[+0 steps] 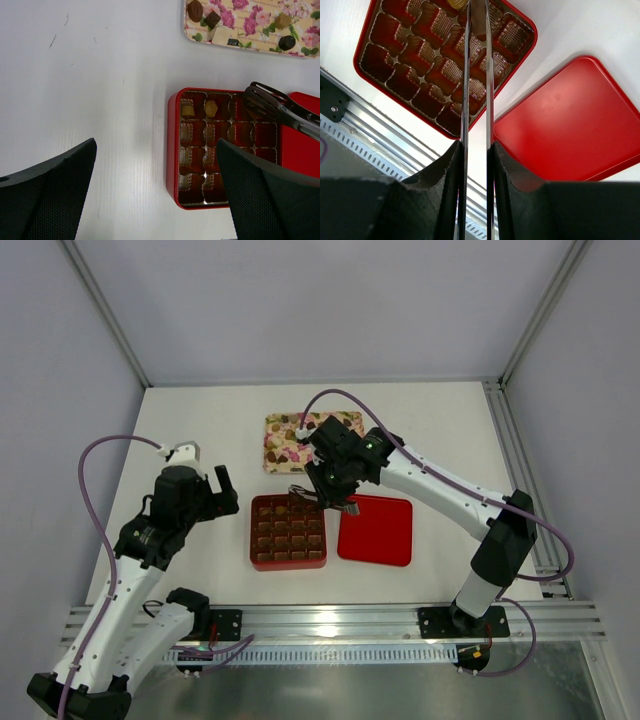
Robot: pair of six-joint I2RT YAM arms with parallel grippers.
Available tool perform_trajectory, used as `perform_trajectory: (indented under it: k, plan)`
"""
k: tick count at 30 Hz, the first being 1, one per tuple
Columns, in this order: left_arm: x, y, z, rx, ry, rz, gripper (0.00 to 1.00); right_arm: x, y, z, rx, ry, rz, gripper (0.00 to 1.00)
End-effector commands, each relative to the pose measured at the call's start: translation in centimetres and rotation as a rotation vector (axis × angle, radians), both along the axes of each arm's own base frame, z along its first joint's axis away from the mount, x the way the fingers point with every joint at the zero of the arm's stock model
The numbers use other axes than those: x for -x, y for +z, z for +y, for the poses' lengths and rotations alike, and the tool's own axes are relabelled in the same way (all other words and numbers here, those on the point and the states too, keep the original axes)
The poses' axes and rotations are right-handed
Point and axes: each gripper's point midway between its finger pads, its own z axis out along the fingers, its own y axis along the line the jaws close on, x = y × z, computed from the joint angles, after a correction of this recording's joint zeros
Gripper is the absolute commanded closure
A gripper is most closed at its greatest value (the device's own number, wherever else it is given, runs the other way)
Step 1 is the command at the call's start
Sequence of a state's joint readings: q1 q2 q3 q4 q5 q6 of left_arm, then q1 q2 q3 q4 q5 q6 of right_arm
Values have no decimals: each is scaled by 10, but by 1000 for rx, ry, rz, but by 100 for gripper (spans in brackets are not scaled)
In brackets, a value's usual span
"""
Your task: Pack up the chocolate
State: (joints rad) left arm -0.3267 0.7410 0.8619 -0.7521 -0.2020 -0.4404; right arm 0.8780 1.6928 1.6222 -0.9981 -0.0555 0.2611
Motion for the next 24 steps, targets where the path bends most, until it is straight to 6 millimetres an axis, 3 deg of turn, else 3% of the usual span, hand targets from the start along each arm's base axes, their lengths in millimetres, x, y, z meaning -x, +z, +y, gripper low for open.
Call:
perform_trajectory:
  k: [1,5,15,20,24]
  plan:
    - [-7,11,2,2,19,-48,0,-1,10,10,-52,8,-23,68]
    - [-7,11,3,2,22,-47,0,0,8,9,-46,11,-22,63]
    - [-7,11,3,2,22,-47,0,-5,15,6,-35,4,-56,60]
    - [-6,11,3,2,22,-49,0,-30,39,-10,-46,-52,-116,60]
    - [-7,12,3,3,21,-50,0,-64,49,-38,-55,-145,-148,60]
